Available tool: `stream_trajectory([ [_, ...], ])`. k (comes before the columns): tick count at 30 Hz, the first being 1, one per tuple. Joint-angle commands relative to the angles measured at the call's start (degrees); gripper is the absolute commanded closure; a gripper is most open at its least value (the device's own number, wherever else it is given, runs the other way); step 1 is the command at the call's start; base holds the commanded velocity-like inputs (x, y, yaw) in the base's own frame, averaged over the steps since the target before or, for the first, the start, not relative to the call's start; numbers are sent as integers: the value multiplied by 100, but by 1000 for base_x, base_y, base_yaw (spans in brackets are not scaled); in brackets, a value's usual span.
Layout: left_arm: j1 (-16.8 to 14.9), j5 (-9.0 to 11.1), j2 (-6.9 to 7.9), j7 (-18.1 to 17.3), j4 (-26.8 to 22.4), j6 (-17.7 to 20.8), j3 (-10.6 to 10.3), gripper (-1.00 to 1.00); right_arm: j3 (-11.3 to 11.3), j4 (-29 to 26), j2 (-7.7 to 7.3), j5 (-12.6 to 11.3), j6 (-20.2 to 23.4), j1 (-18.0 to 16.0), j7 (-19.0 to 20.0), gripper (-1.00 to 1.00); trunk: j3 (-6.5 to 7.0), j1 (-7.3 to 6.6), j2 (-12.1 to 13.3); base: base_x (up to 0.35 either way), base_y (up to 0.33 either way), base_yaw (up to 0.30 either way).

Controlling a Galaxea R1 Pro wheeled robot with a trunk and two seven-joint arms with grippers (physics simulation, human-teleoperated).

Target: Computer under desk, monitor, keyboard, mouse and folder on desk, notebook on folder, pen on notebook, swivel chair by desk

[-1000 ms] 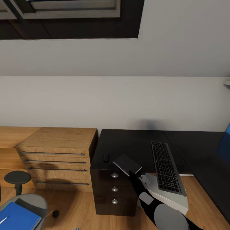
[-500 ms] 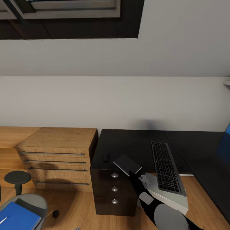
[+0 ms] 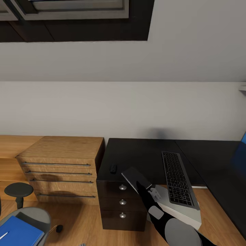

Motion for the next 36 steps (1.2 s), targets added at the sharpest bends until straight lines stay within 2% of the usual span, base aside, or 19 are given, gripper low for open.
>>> stream_trajectory([
  [1,-3,45,0,7,2,-17,-15,-100,19,5,0,-59,-11,-3,28,-100,-6,0,-3,0,0,0],
  [23,-3,45,0,0,2,-17,-15,-100,22,5,0,-50,-14,-5,29,-100,-6,0,-3,-5,0,0],
  [36,-3,45,0,1,7,-17,-15,-100,42,5,0,-35,-19,-3,40,-100,-6,0,-3,-250,0,0],
])
